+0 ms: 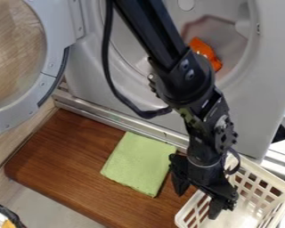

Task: Moved the basket to the left side of the green cloth

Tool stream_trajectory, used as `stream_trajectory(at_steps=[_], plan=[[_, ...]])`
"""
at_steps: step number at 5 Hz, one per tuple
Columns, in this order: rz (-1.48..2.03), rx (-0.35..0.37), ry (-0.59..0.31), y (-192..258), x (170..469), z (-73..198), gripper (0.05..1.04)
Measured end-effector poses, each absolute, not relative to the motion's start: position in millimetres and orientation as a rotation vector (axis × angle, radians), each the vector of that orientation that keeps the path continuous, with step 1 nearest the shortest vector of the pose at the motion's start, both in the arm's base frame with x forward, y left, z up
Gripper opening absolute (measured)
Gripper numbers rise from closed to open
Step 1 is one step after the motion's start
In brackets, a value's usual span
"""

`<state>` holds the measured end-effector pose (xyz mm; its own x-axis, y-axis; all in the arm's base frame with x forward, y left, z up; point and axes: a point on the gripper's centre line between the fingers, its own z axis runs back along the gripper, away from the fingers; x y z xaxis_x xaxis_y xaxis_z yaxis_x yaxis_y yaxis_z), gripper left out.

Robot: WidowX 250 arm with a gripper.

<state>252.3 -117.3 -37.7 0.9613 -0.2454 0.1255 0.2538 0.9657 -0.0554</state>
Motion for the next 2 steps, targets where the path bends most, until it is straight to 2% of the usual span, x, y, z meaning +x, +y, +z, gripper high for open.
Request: stream_trajectory(at_steps=[2], plan=[[-0.247, -0.064, -0.129, -114.3, 247.5, -38.6, 0.349]])
